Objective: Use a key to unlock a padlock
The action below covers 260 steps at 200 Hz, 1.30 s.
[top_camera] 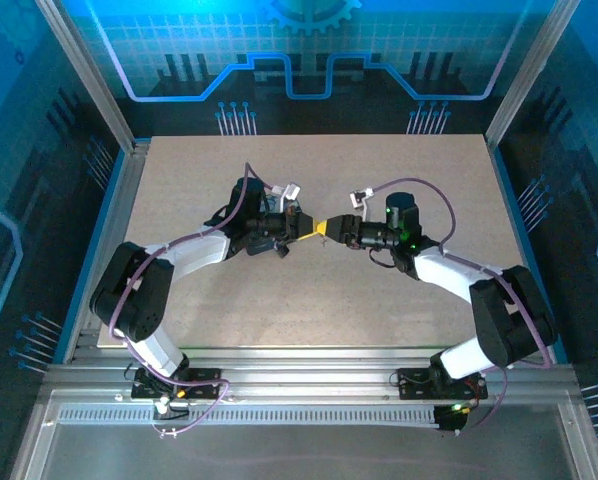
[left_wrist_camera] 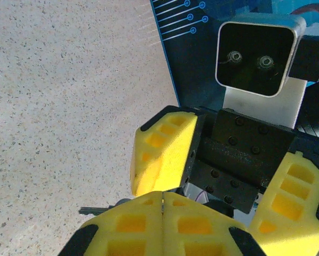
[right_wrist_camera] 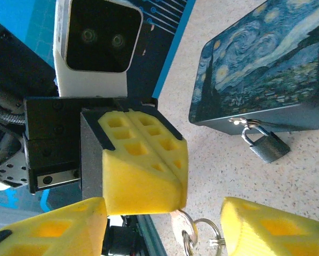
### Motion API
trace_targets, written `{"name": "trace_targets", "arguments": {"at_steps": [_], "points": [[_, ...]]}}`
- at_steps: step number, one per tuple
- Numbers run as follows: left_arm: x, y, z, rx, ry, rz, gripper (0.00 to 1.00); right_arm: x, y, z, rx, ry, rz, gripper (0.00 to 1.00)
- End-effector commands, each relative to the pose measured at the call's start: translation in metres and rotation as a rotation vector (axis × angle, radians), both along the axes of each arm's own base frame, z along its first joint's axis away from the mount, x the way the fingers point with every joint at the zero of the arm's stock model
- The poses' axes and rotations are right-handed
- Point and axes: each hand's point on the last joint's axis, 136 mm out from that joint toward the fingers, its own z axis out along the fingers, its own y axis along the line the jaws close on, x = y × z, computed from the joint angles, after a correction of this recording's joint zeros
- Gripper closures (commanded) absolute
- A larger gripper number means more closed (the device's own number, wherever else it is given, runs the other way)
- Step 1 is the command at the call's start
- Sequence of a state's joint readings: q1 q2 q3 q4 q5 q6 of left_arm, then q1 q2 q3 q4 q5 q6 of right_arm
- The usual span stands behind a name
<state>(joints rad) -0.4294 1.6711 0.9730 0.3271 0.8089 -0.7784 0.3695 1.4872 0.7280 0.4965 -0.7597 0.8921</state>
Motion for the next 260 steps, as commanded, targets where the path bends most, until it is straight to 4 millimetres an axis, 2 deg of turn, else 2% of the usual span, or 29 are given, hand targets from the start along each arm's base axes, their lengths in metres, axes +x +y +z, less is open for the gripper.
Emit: {"name": "trace_targets", "arguments": {"at_steps": [1,54,137,175,200,231,260], "points": [[-0.001,-0.003,0.004,-0.024,-0.006,-0.022,1.0,-0.002,0.014,0.016,0.042,-0.069,0.062,0.49],[0.003,-0.003,0.006,-0.051,0.001,-0.01,1.0,-0.011,0.021,0.015,0.073,-0.064,0.104,0.63],[0.008,0.002,0.008,-0.096,0.02,0.014,1.0,-0.018,0.022,0.011,0.096,-0.057,0.123,0.57],[0.01,0.006,0.007,-0.092,0.02,0.034,1.0,-0.021,0.022,0.016,0.131,-0.064,0.136,0.64],[0.01,0.007,0.007,-0.1,0.02,0.041,1.0,-0.021,0.023,0.019,0.141,-0.065,0.142,0.72],[0.01,0.007,0.006,-0.109,0.026,0.043,1.0,-0.021,0.023,0.019,0.138,-0.058,0.143,0.73],[0.01,0.007,0.009,-0.119,0.02,0.038,1.0,-0.02,0.023,0.014,0.127,-0.047,0.139,0.79]]}}
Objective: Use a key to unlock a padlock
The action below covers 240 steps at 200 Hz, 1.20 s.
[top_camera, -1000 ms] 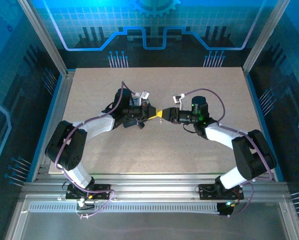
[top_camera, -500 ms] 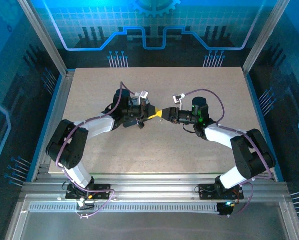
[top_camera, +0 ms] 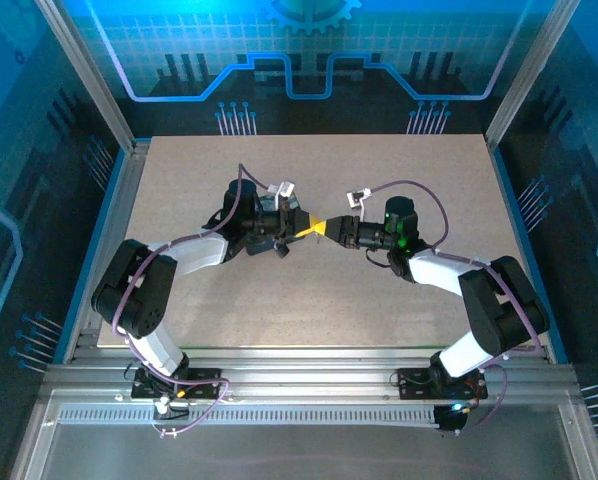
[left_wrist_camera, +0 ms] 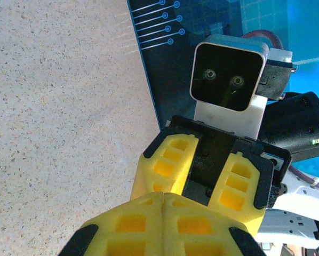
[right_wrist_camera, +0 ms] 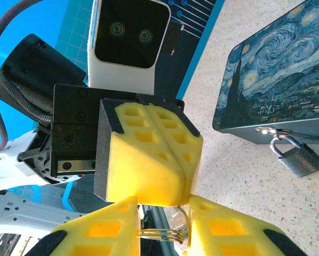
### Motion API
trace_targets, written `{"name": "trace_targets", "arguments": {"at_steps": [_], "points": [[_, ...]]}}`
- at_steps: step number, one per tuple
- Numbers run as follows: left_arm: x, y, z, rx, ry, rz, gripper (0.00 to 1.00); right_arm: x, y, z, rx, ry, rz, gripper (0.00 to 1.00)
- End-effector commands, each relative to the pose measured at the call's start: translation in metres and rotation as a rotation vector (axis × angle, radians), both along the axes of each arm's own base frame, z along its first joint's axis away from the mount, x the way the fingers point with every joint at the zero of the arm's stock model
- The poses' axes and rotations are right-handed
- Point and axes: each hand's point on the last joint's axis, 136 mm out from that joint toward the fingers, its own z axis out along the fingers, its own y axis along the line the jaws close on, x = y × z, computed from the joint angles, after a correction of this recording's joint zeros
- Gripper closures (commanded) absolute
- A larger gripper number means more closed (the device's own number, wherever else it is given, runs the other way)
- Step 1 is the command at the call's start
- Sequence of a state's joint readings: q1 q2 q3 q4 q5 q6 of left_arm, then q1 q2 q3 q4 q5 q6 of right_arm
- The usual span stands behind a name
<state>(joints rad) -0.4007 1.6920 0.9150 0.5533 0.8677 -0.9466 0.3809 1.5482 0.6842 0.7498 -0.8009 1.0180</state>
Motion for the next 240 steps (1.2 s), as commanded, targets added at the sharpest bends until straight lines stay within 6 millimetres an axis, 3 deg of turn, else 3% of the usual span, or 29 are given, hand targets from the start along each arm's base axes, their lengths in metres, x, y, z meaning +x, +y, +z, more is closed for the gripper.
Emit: {"name": "trace_targets", "arguments": {"at_steps": [1,22,58,73,117,176,240], "points": [[0.005,0.002,0.0,-0.007,-0.013,0.027,1.0,-0.019,0.014,0.007,0.026,-0.036,0.109,0.79],[0.005,0.002,0.004,-0.014,-0.027,0.024,1.0,-0.017,0.013,0.005,0.021,-0.027,0.108,0.77],[-0.002,0.004,0.002,0.041,-0.065,0.001,1.0,-0.013,0.007,0.004,0.02,-0.012,0.083,0.52],[-0.007,0.006,0.004,0.069,-0.096,-0.009,1.0,-0.009,0.002,0.004,0.02,-0.007,0.066,0.49],[-0.011,0.007,0.007,0.072,-0.109,-0.018,1.0,-0.006,0.001,0.008,0.033,-0.014,0.073,0.65],[-0.005,0.003,0.015,0.026,-0.101,-0.007,1.0,-0.01,0.005,0.004,0.03,-0.009,0.094,0.63],[-0.008,0.002,0.023,0.0,-0.111,-0.021,1.0,-0.008,0.007,-0.003,0.011,0.008,0.098,0.74]]}}
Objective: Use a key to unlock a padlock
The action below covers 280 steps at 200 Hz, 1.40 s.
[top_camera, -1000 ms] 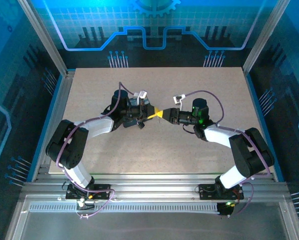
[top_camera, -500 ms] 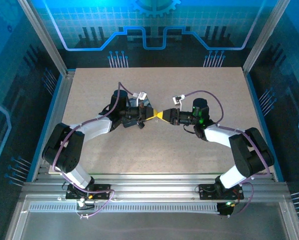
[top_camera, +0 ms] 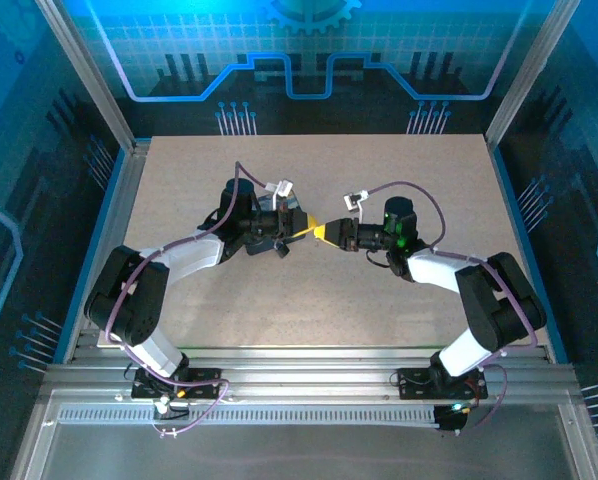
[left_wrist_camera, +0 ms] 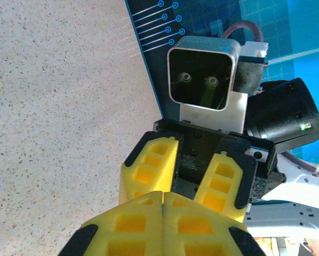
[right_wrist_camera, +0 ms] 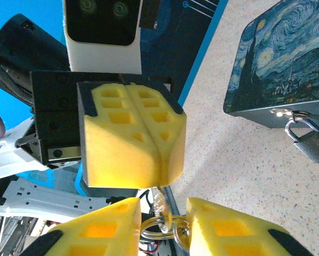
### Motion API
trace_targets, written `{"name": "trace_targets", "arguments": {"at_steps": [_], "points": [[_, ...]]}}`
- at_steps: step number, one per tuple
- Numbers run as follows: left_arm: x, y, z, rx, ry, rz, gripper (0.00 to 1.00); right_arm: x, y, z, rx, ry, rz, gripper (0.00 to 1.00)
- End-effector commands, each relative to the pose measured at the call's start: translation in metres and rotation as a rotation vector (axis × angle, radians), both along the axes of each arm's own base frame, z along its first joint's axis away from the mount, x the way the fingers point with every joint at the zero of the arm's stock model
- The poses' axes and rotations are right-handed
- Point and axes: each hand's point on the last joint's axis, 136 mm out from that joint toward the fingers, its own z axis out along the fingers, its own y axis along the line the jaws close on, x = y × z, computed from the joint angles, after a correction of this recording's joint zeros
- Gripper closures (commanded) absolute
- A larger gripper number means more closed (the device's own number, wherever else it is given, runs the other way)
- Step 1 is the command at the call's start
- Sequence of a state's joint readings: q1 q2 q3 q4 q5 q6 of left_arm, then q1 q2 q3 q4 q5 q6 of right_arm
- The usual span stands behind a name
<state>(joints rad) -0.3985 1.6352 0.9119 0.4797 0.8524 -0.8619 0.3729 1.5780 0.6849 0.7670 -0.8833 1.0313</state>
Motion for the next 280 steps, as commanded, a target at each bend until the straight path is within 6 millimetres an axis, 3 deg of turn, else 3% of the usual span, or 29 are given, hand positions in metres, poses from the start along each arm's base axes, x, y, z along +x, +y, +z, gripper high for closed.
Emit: {"name": "trace_targets", "arguments": {"at_steps": [1,23,47,79,132,192,250,280], "points": [[-0.002,-0.003,0.014,-0.028,-0.047,-0.024,1.0,0.0,0.005,0.002,-0.003,-0.022,0.028,0.74],[-0.004,-0.002,0.014,-0.018,-0.055,-0.027,1.0,0.001,0.003,0.002,-0.003,-0.022,0.024,0.72],[-0.009,-0.001,0.012,-0.005,-0.066,-0.046,1.0,0.003,-0.007,0.005,0.0,-0.028,-0.009,0.52],[-0.013,-0.001,0.01,0.005,-0.077,-0.069,1.0,0.002,-0.014,0.015,0.002,-0.049,-0.024,0.46],[-0.014,-0.003,0.013,-0.023,-0.077,-0.086,1.0,0.002,-0.01,0.009,-0.002,-0.035,-0.011,0.59],[-0.013,-0.004,0.016,-0.047,-0.072,-0.079,1.0,-0.002,0.002,0.005,-0.002,-0.034,0.031,0.66],[-0.016,-0.005,0.02,-0.069,-0.075,-0.099,1.0,-0.003,0.002,0.003,-0.009,-0.035,0.03,0.75],[-0.022,-0.008,0.021,-0.079,-0.08,-0.131,1.0,-0.003,0.003,0.007,-0.001,-0.055,0.033,0.87]]}}
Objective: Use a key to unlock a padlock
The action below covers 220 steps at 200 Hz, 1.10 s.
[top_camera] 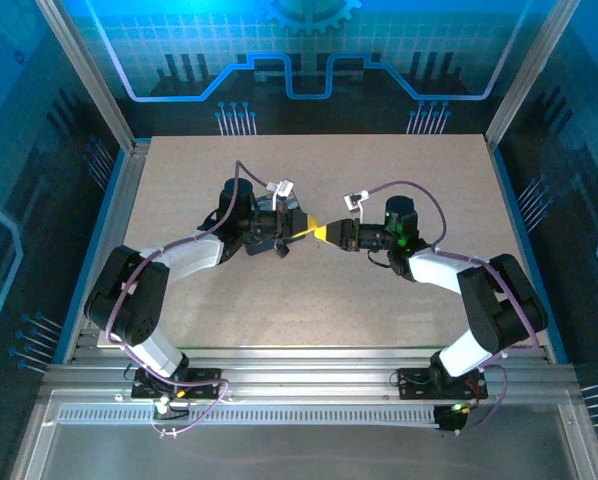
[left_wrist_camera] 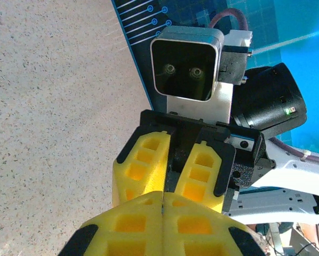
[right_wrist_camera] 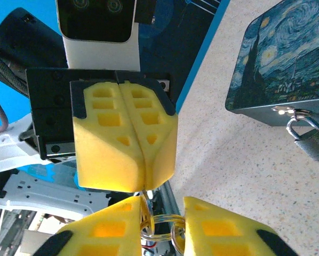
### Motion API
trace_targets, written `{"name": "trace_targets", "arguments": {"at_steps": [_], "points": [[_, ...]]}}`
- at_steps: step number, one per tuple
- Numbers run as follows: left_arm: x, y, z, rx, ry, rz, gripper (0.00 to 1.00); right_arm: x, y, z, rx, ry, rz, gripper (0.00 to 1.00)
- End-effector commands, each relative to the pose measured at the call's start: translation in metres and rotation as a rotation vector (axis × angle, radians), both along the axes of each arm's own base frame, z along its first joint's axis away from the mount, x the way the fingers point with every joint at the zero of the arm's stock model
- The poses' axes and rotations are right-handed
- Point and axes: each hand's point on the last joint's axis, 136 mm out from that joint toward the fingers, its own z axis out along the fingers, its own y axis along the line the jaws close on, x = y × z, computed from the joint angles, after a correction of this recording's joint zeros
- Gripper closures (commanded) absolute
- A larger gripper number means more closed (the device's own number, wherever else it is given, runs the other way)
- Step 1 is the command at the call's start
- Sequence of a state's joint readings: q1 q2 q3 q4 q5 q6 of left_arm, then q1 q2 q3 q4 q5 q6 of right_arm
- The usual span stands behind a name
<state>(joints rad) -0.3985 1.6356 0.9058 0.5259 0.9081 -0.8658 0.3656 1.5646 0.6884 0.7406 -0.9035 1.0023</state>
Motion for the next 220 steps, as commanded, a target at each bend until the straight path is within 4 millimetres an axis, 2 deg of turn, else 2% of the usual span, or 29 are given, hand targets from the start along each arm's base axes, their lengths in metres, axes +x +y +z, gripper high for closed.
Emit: {"name": "trace_targets", "arguments": {"at_steps": [1,50,111,118,138,161,178,194,220], "points": [[-0.014,-0.005,0.014,-0.048,-0.055,-0.079,1.0,0.0,0.005,0.005,0.005,-0.039,0.018,0.88],[-0.024,-0.009,0.019,-0.087,-0.069,-0.134,1.0,0.0,0.005,0.006,0.01,-0.044,0.023,1.0],[-0.027,-0.01,0.02,-0.101,-0.068,-0.158,1.0,-0.004,0.003,-0.001,-0.007,-0.051,0.02,1.0],[-0.026,-0.009,0.02,-0.1,-0.066,-0.154,0.95,-0.005,0.002,-0.002,-0.01,-0.049,0.019,1.0],[-0.023,-0.006,0.021,-0.098,-0.067,-0.141,0.9,-0.007,0.0,-0.006,-0.028,-0.047,0.018,1.0],[-0.017,0.002,0.02,-0.081,-0.062,-0.106,0.69,-0.008,-0.003,-0.009,-0.041,-0.048,0.014,1.0],[-0.014,0.008,0.018,-0.051,-0.059,-0.082,0.67,-0.009,-0.004,-0.013,-0.056,-0.044,0.017,1.0],[-0.011,0.014,0.013,-0.003,-0.057,-0.058,0.58,-0.01,-0.005,-0.015,-0.065,-0.043,0.021,1.0],[-0.008,0.024,0.003,0.111,-0.061,-0.011,0.53,-0.012,-0.005,-0.019,-0.081,-0.039,0.026,1.0]]}}
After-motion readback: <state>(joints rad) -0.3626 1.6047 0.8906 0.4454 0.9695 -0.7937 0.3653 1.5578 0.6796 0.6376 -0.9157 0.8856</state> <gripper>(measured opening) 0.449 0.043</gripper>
